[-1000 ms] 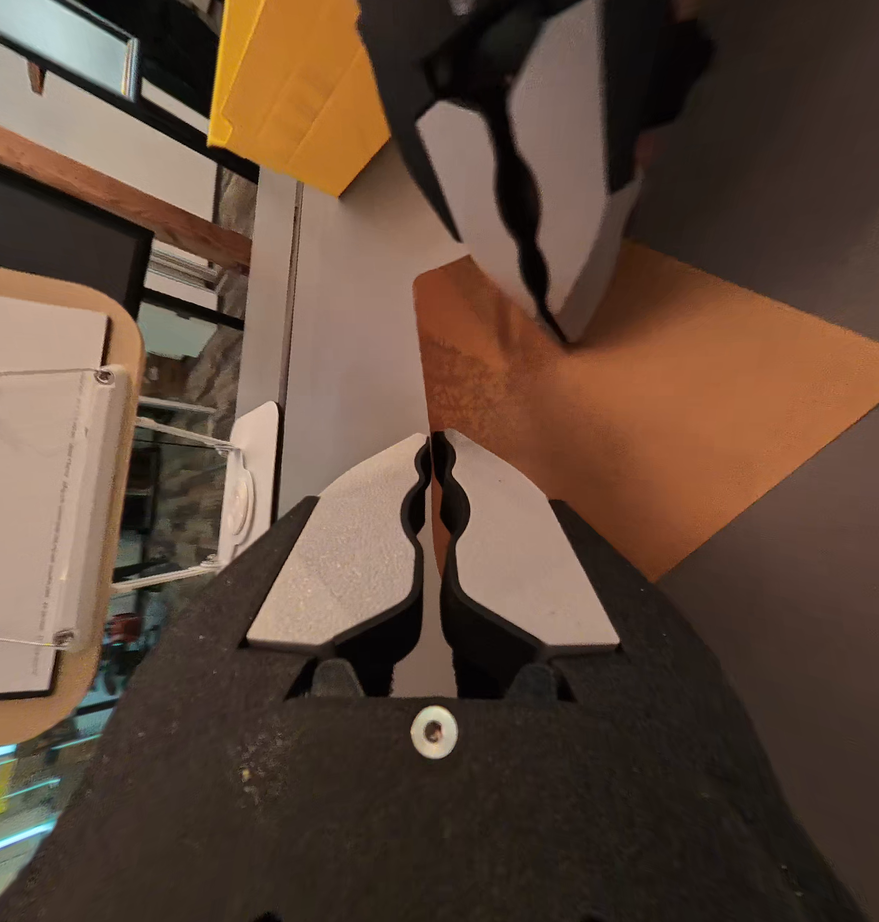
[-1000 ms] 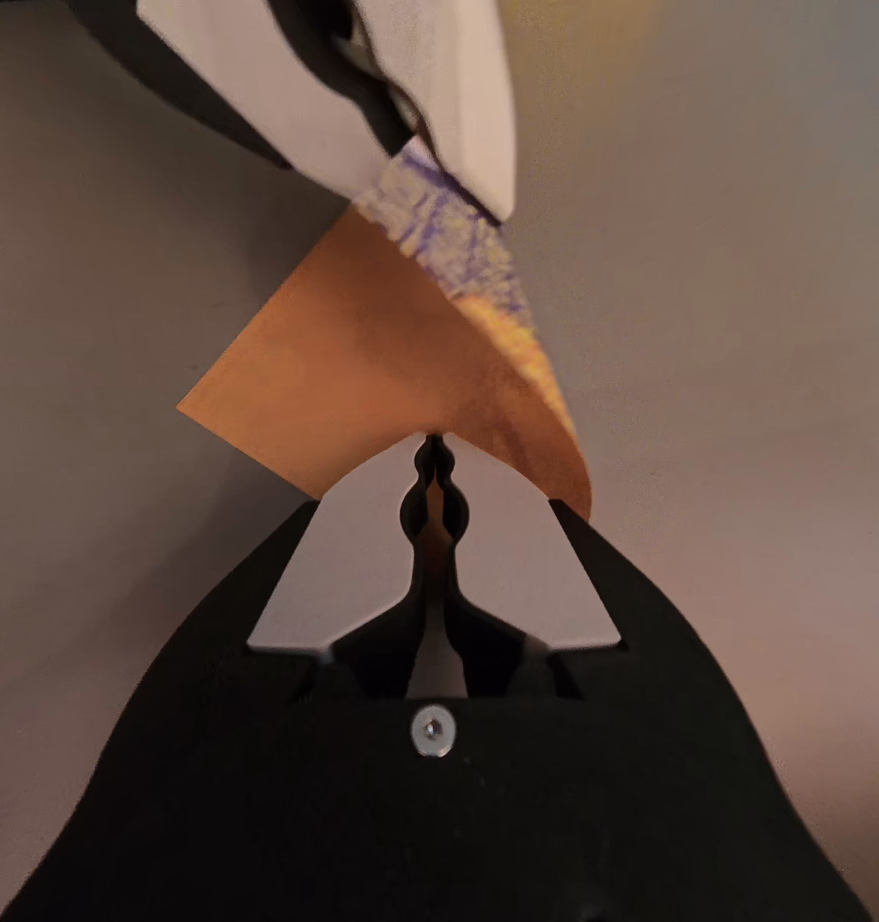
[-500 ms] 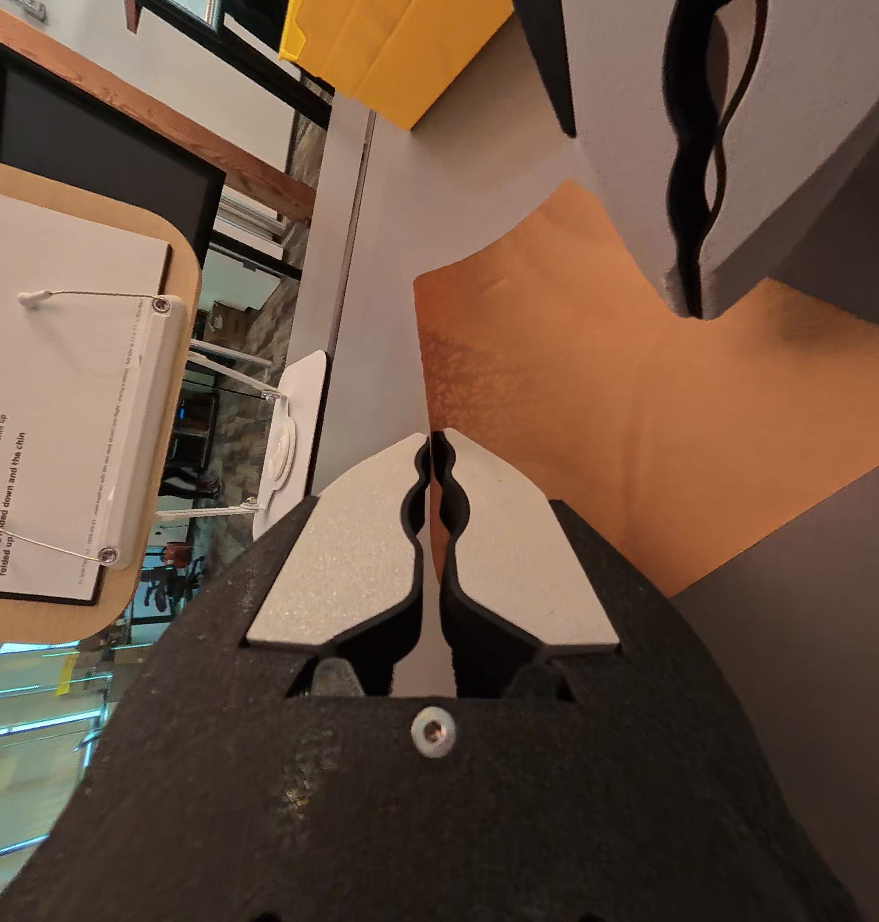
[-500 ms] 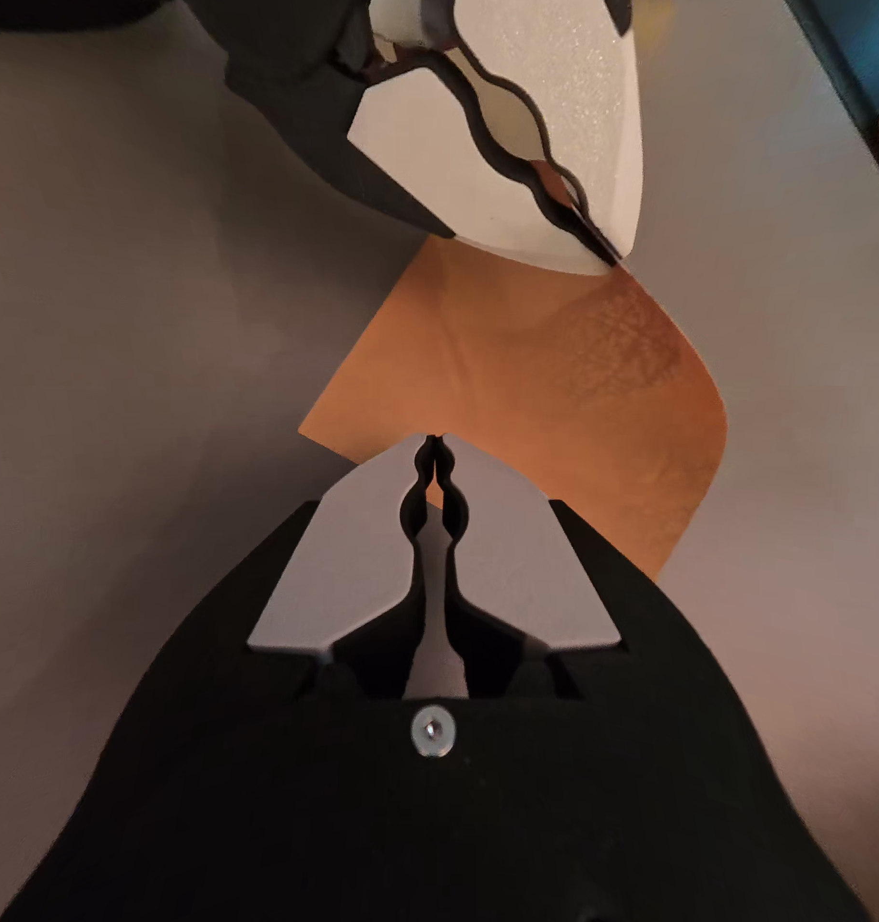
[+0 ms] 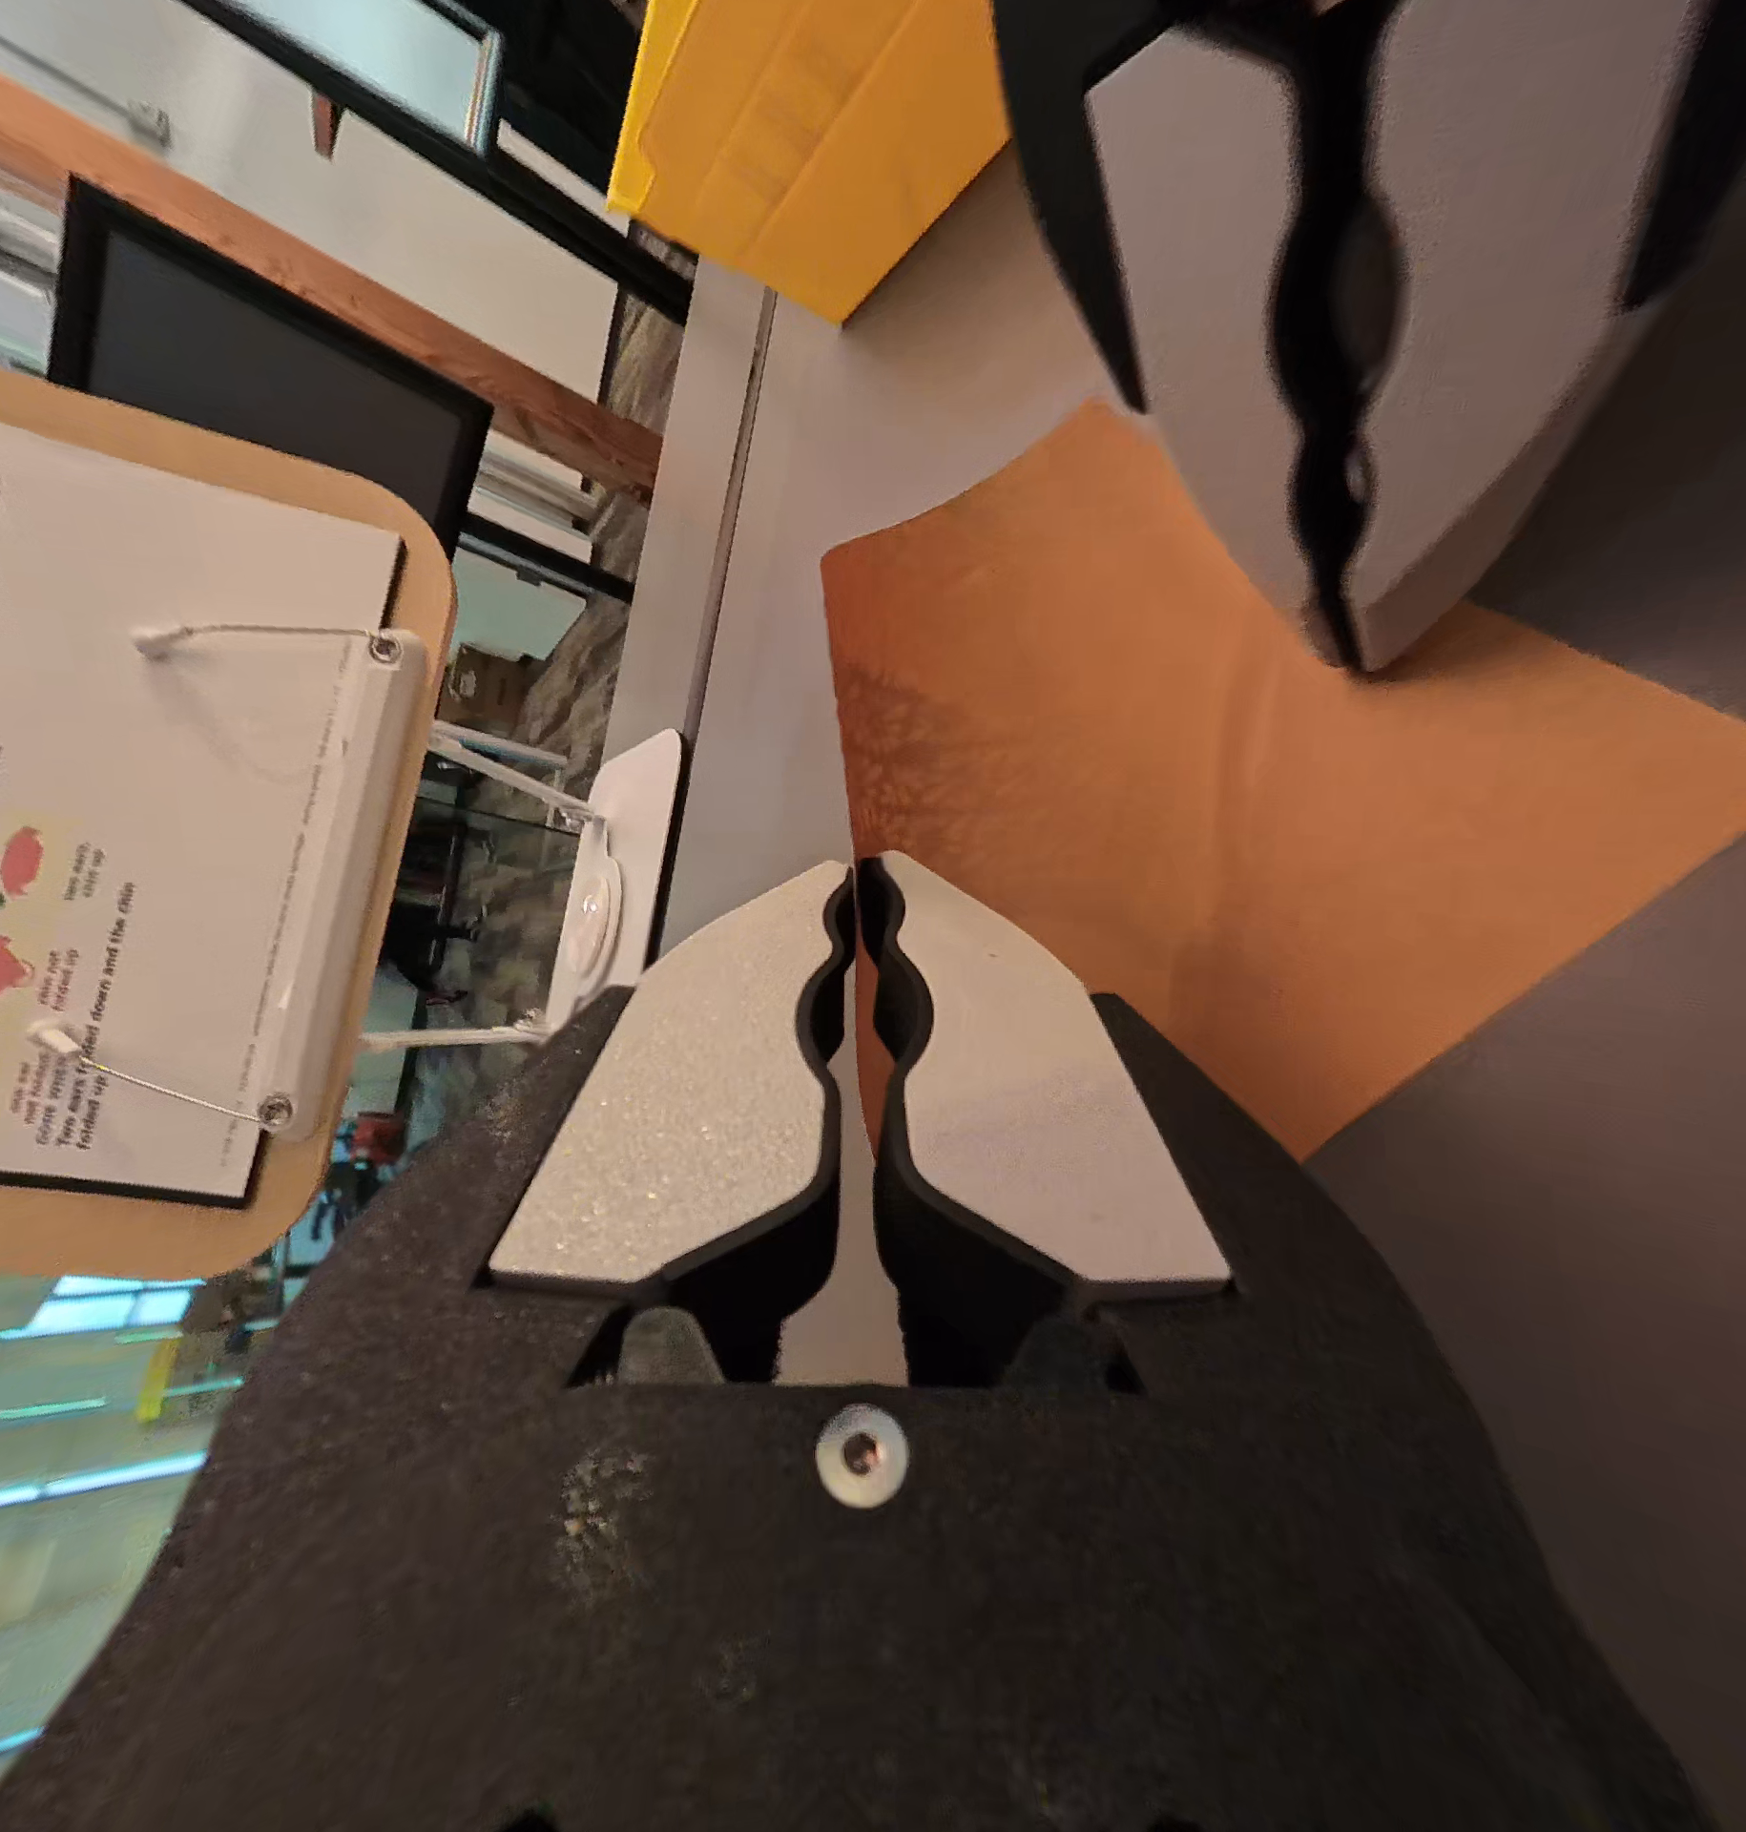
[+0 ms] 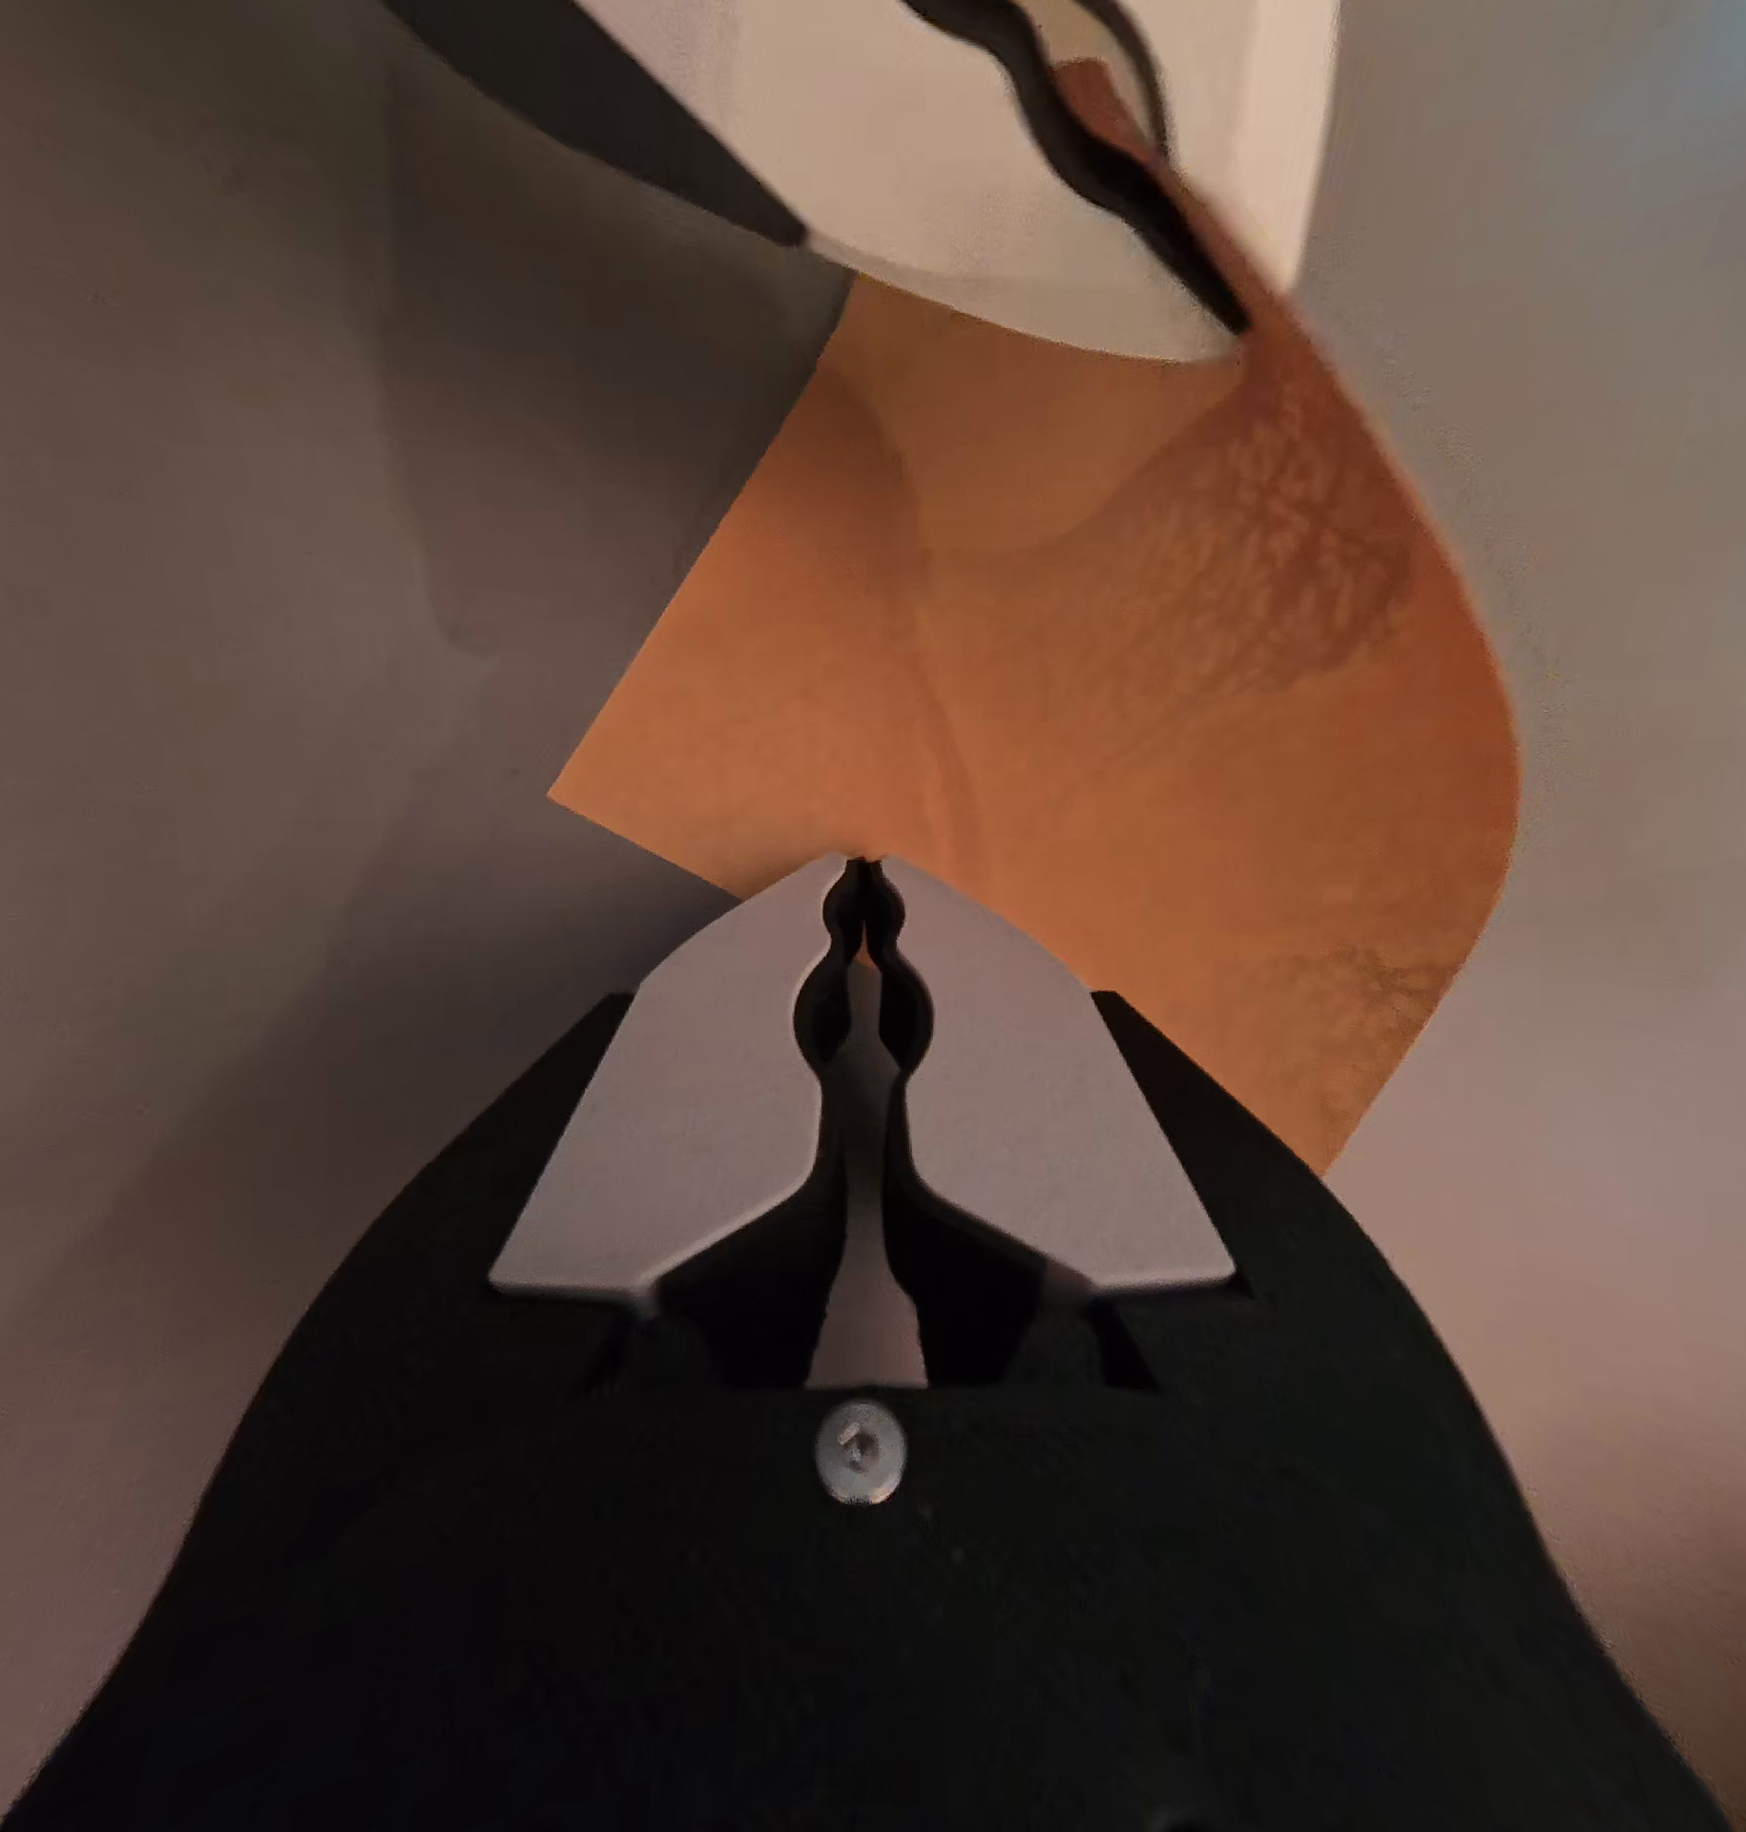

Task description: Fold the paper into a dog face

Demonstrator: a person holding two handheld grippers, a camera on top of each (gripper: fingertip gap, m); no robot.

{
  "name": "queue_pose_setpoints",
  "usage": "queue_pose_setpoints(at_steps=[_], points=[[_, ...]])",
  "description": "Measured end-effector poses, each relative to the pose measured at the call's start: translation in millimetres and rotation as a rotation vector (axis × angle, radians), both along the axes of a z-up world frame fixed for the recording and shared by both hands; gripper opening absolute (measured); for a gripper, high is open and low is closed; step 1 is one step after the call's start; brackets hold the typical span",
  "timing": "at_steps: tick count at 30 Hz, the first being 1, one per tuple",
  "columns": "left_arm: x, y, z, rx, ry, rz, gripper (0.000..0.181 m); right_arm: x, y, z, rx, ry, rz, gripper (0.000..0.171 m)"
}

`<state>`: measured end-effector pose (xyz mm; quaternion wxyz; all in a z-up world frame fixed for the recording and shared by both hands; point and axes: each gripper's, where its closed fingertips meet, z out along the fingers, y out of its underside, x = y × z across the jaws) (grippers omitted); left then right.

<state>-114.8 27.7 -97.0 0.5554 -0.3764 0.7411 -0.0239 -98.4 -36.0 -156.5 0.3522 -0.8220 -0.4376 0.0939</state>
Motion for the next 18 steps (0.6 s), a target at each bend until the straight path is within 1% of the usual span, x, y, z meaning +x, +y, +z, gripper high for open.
queue_pose_setpoints(at_steps=[5, 13, 18], points=[[-8.6, -19.3, -10.7, 0.052, 0.067, -0.074, 0.000, 0.6, 0.2, -0.2, -0.017, 0.047, -0.004, 0.003], [-12.3, -39.8, -27.4, 0.127, 0.189, -0.155, 0.000, 4.4, 1.9, 0.3, -0.022, 0.053, -0.002, 0.003], [-15.0, -42.8, -46.6, 0.187, 0.282, -0.174, 0.000, 5.9, 3.3, 1.2, -0.025, 0.055, 0.013, 0.003]])
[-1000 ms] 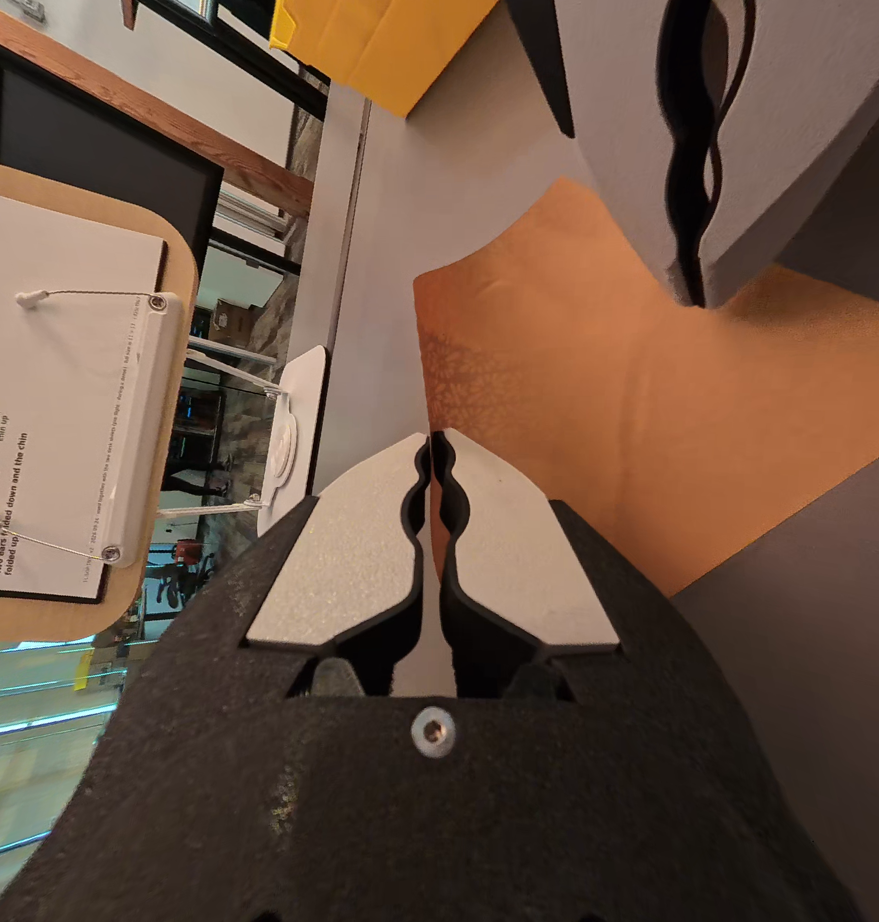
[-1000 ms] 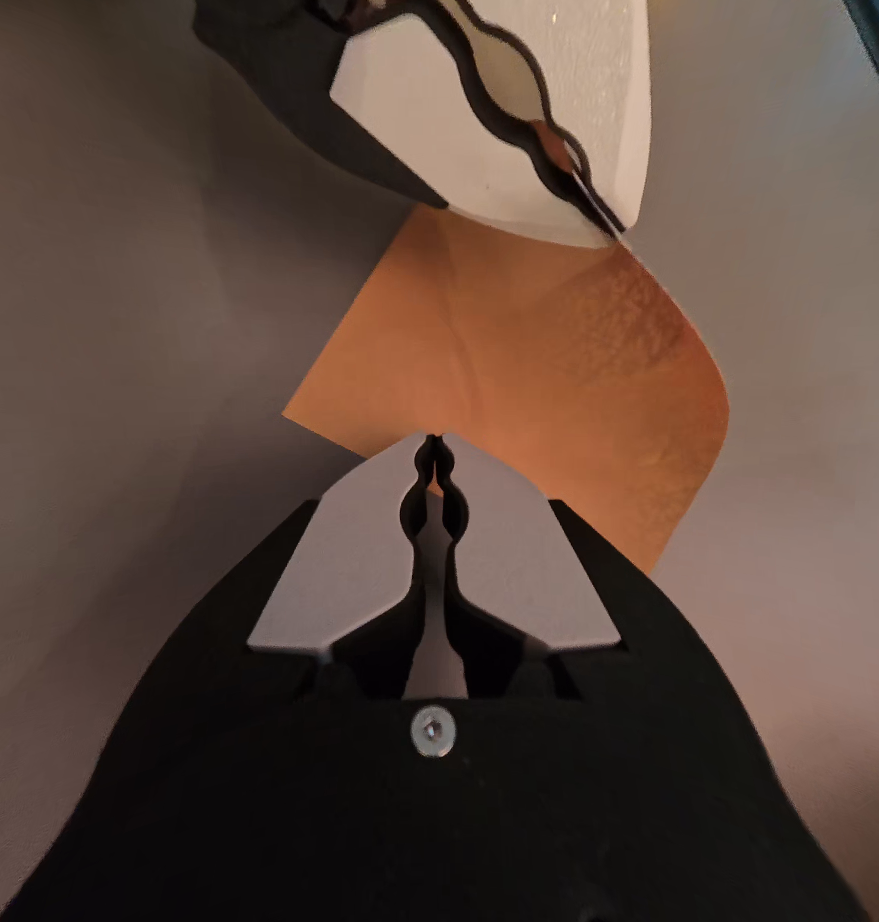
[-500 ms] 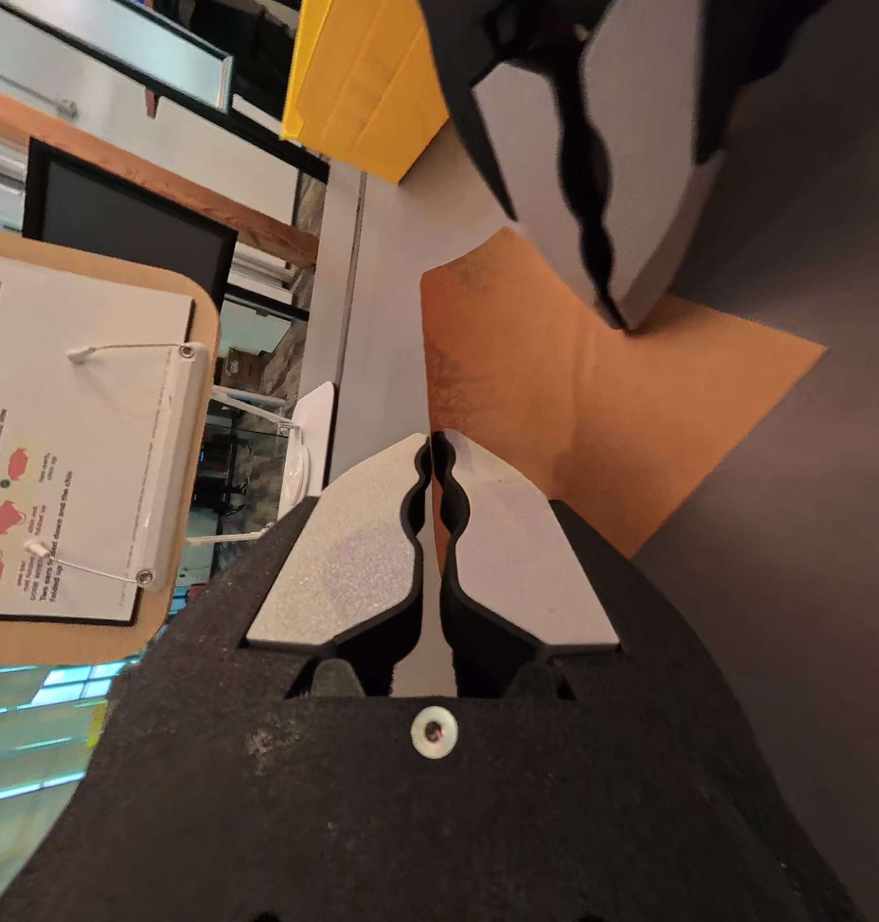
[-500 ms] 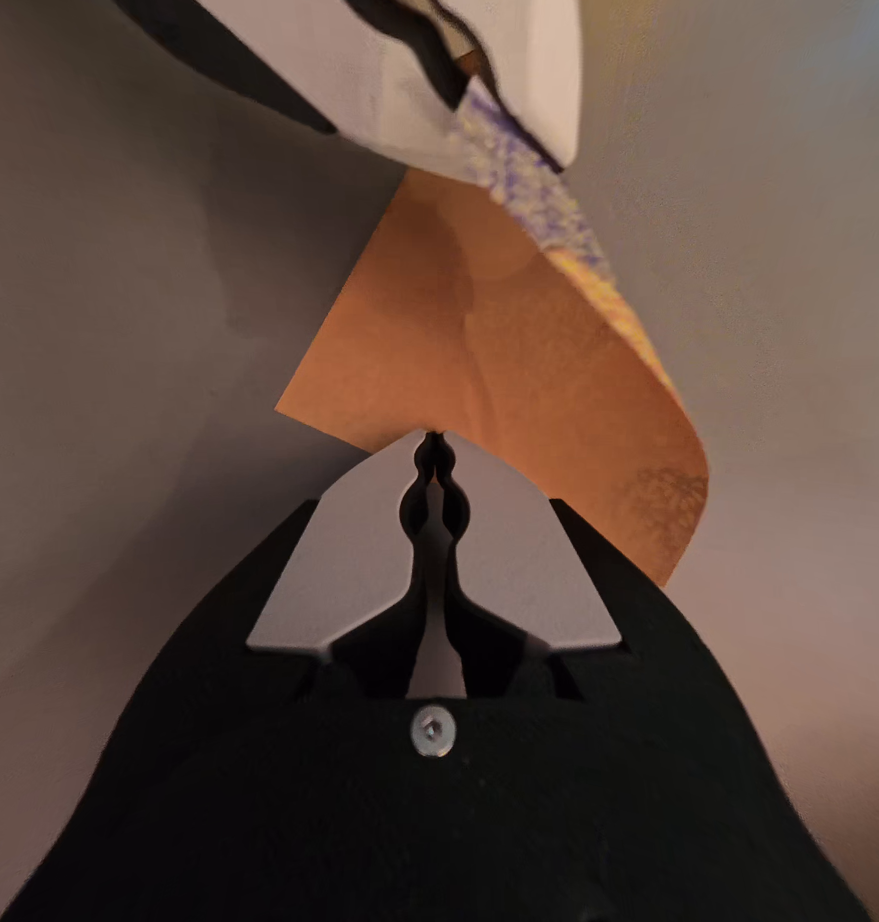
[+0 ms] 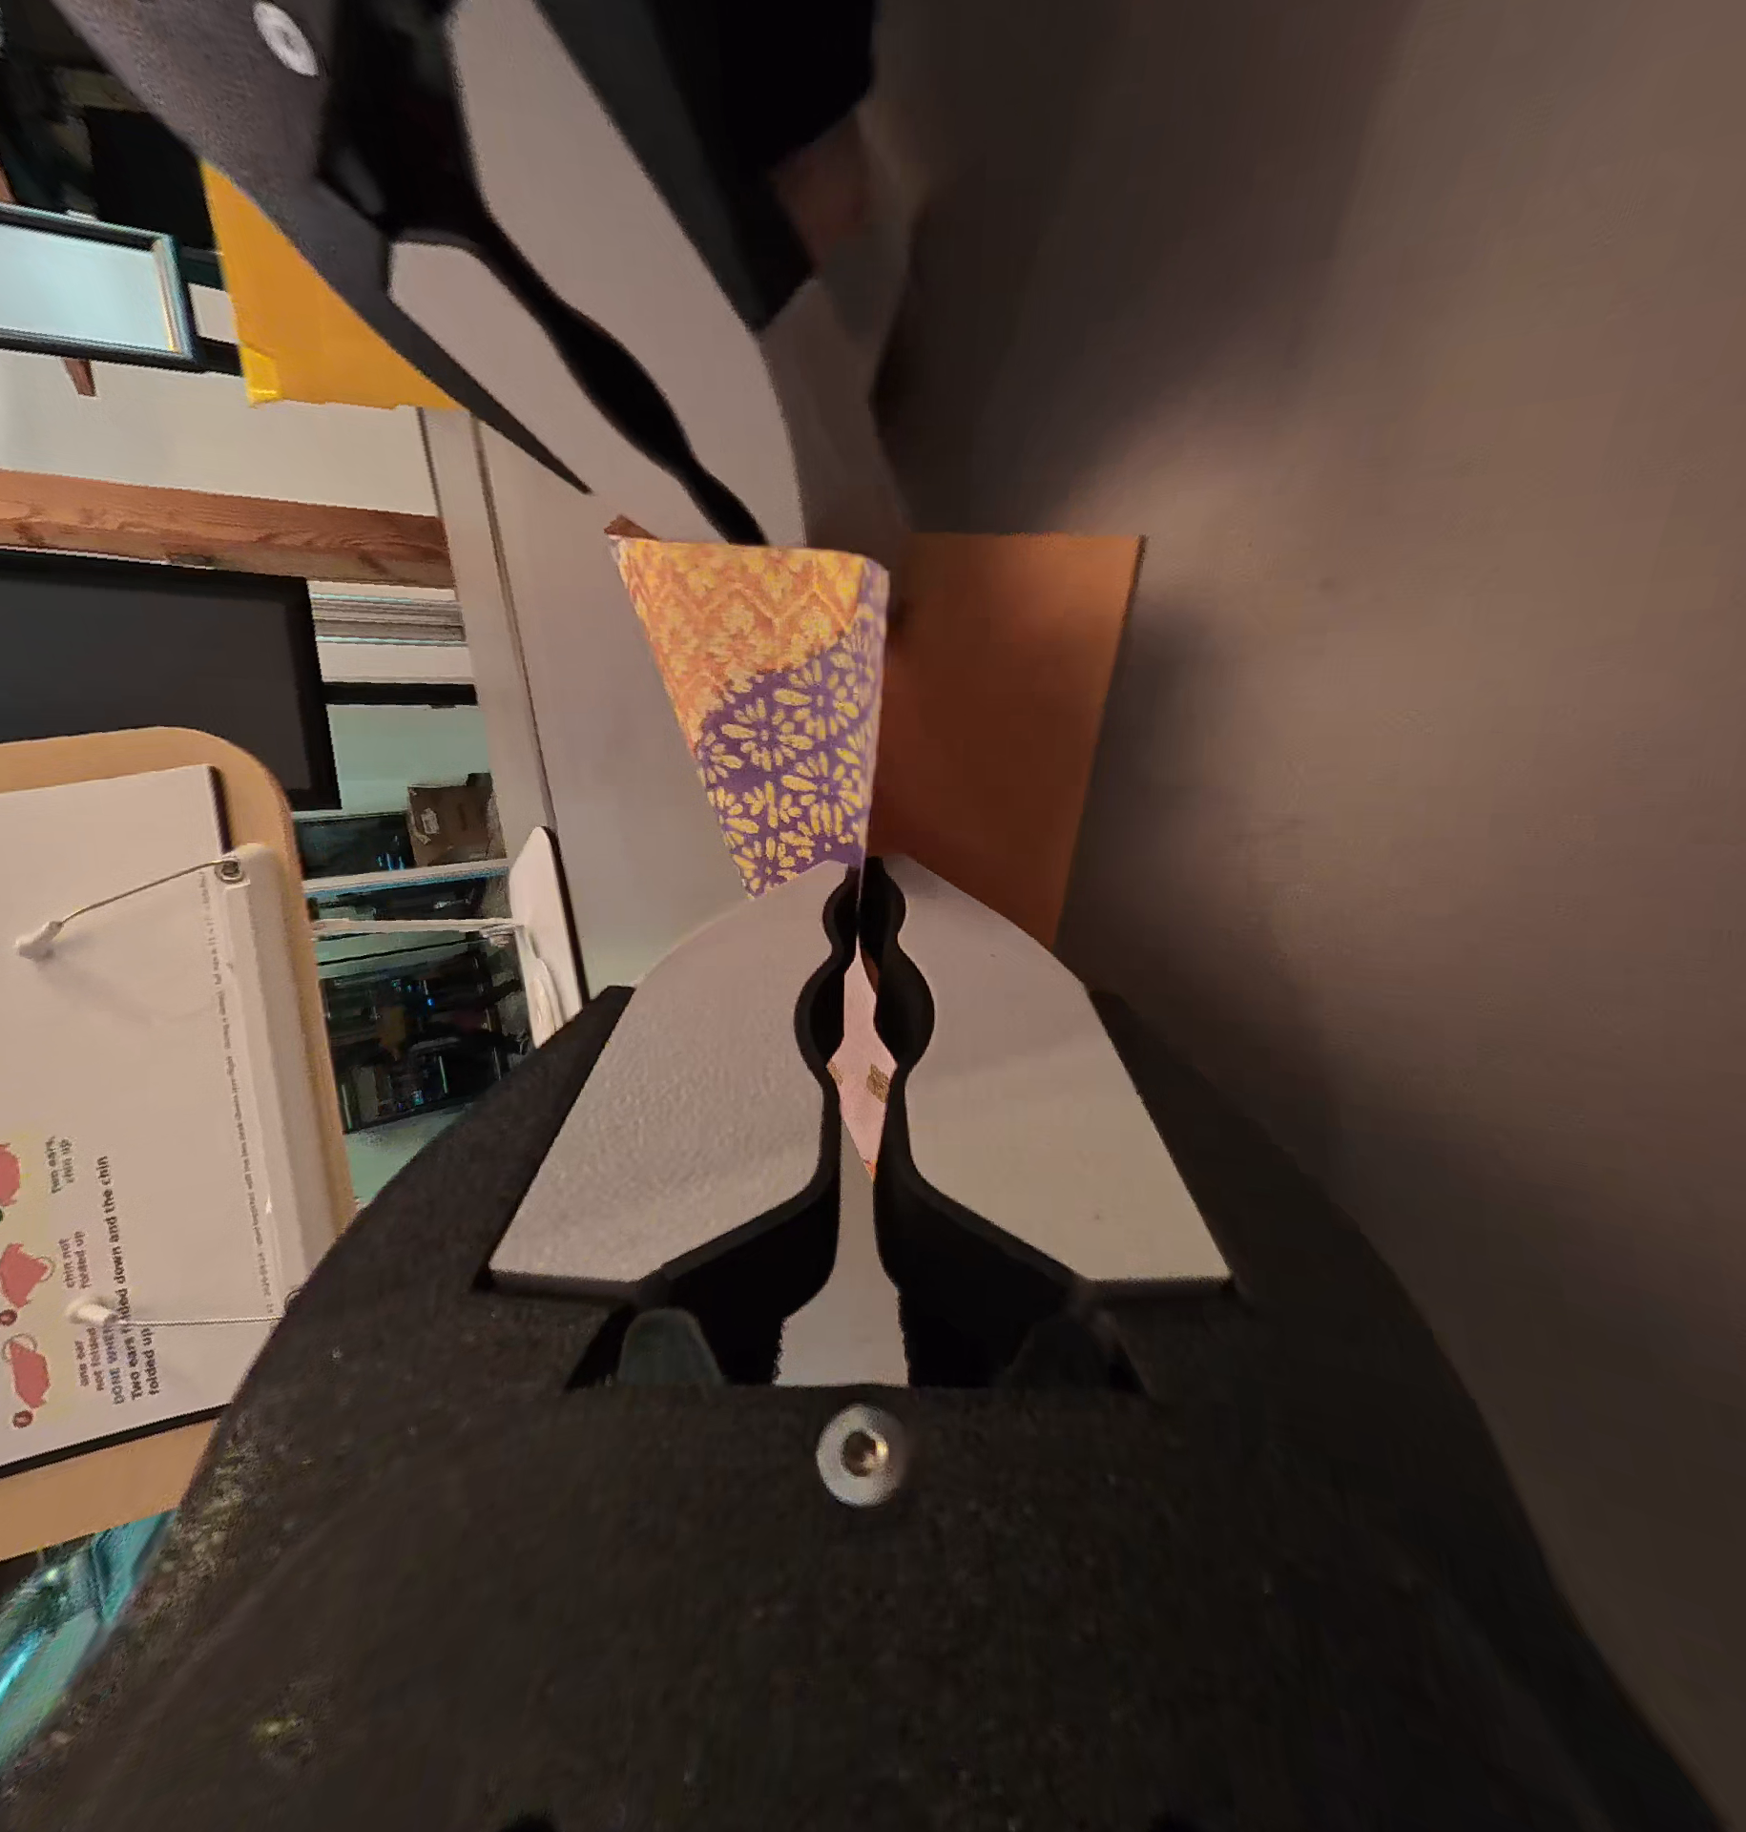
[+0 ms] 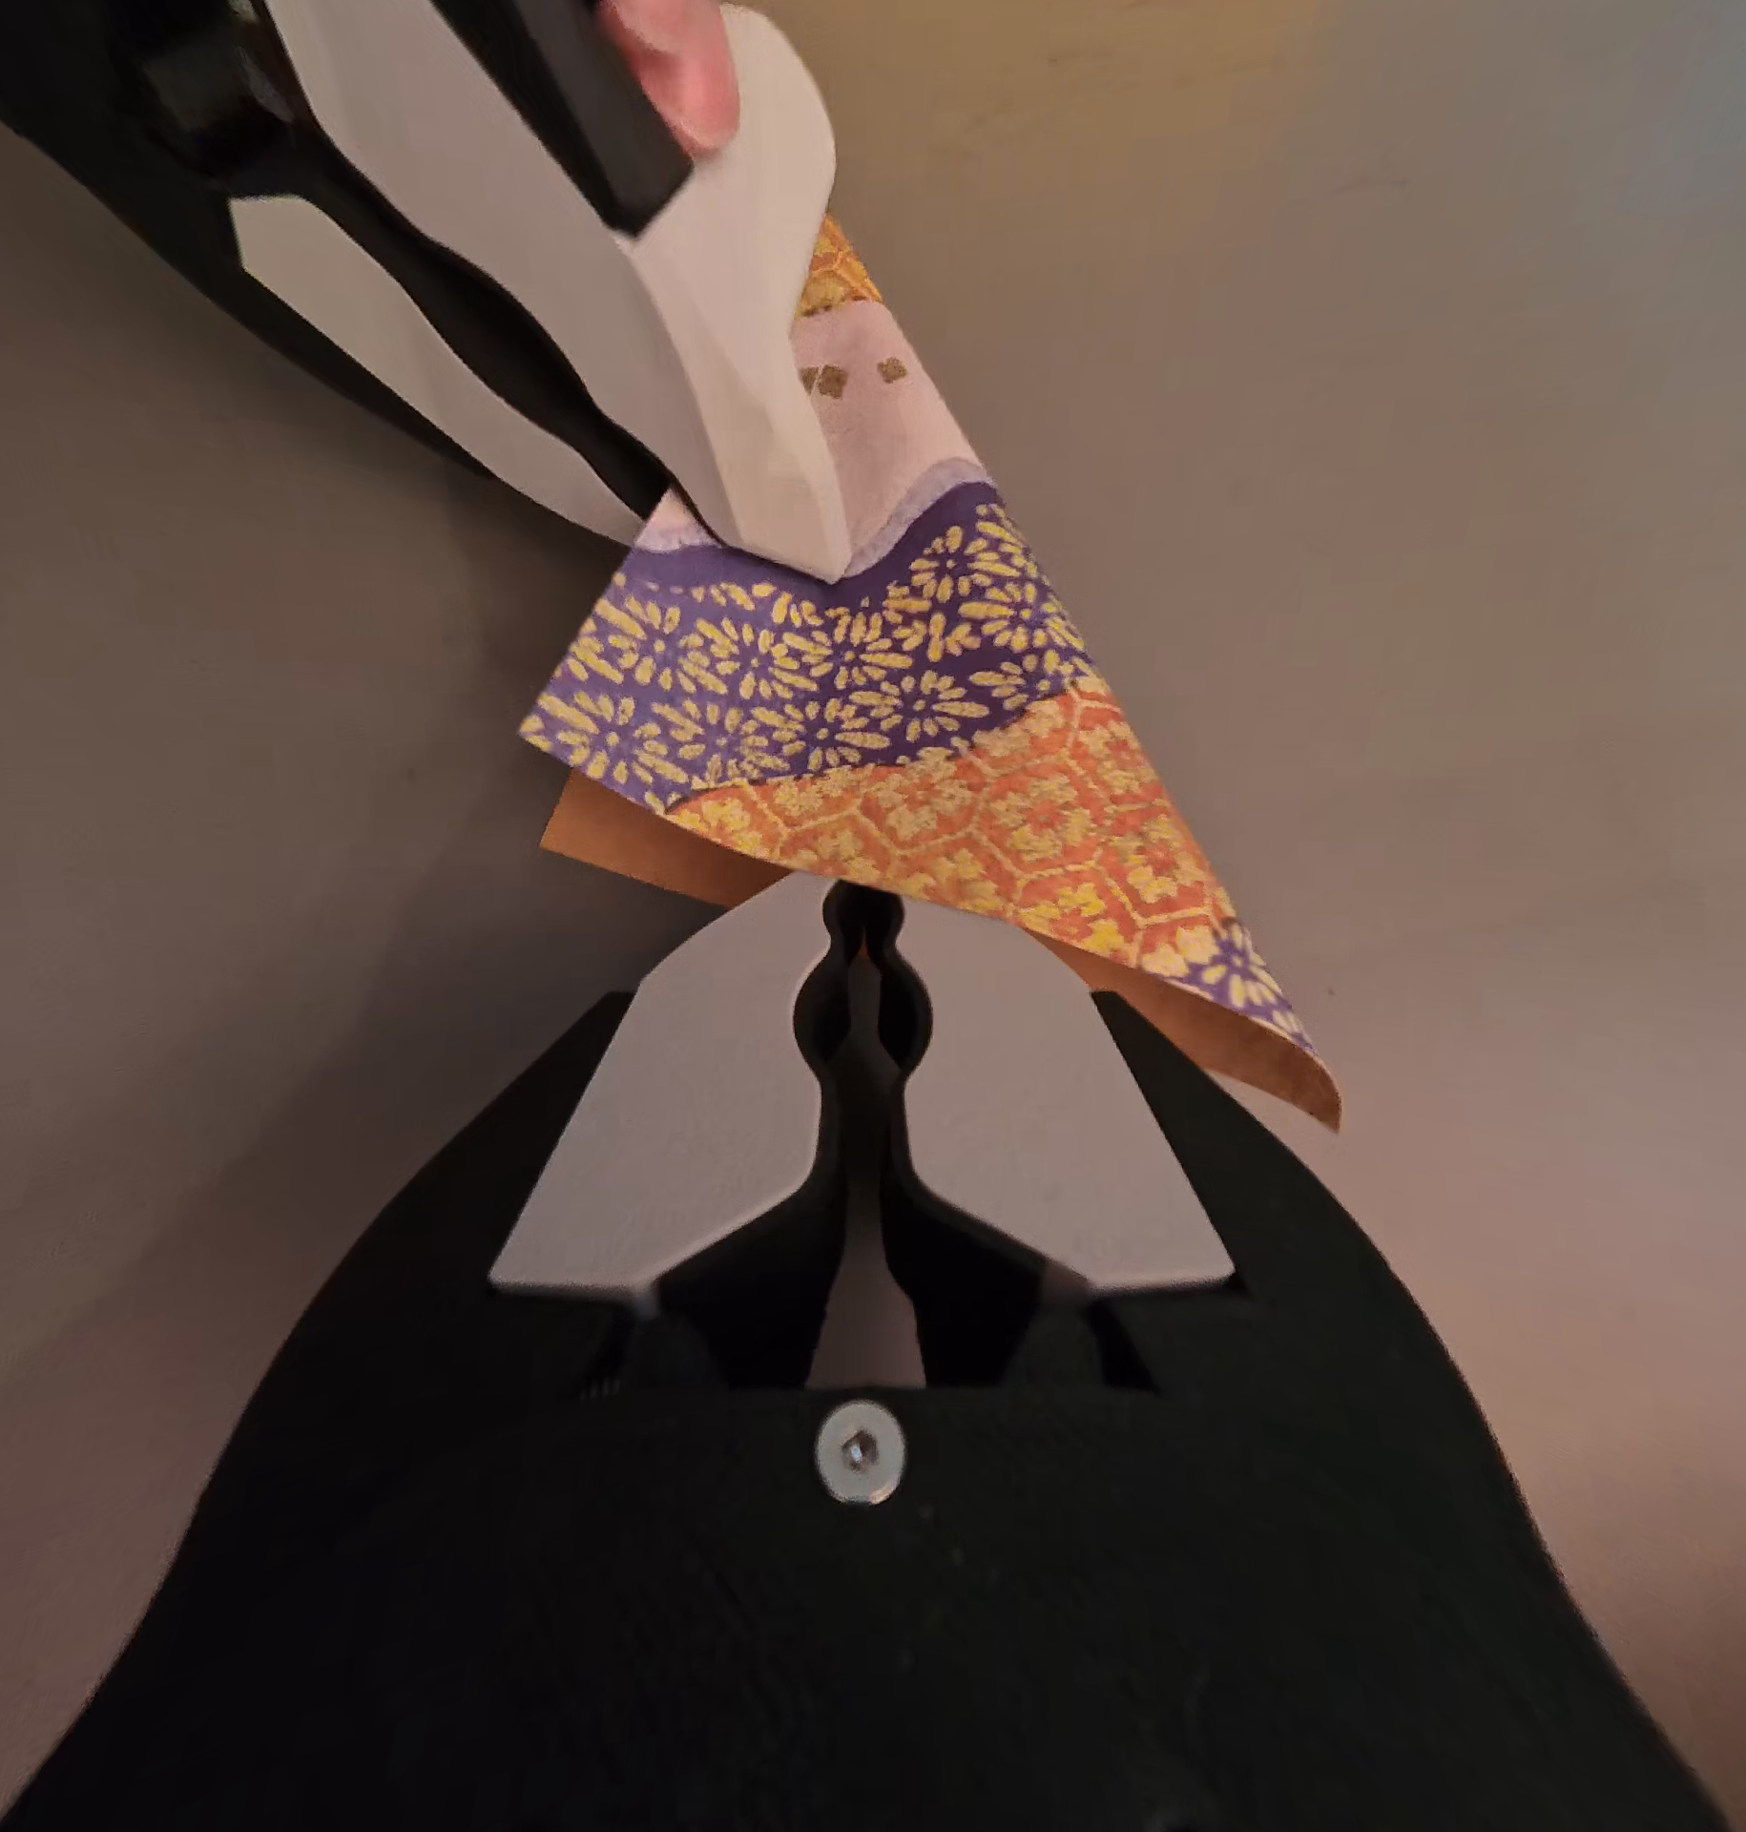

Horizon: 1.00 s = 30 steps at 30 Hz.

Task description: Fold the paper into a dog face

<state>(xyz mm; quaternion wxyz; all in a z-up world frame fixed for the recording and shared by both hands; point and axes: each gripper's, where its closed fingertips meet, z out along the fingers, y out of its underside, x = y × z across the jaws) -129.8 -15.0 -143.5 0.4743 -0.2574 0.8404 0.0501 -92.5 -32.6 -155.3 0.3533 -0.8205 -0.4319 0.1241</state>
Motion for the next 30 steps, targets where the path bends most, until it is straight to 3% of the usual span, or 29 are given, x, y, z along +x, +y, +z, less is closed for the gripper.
queue_pose_setpoints(at_steps=[11, 16, 30], points=[[3.6, 4.1, -7.8, 0.055, 0.055, -0.006, 0.000, 16.5, 3.3, 5.3, 0.014, -0.032, -0.017, 0.003], [5.3, 3.9, -6.3, 0.109, 0.075, -0.005, 0.000, -7.1, -29.3, 19.2, -0.048, 0.096, 0.078, 0.002], [10.9, 3.7, -1.0, 0.325, 0.137, -0.026, 0.000, -28.3, -45.7, -4.0, -0.112, 0.023, 0.017, 0.002]])
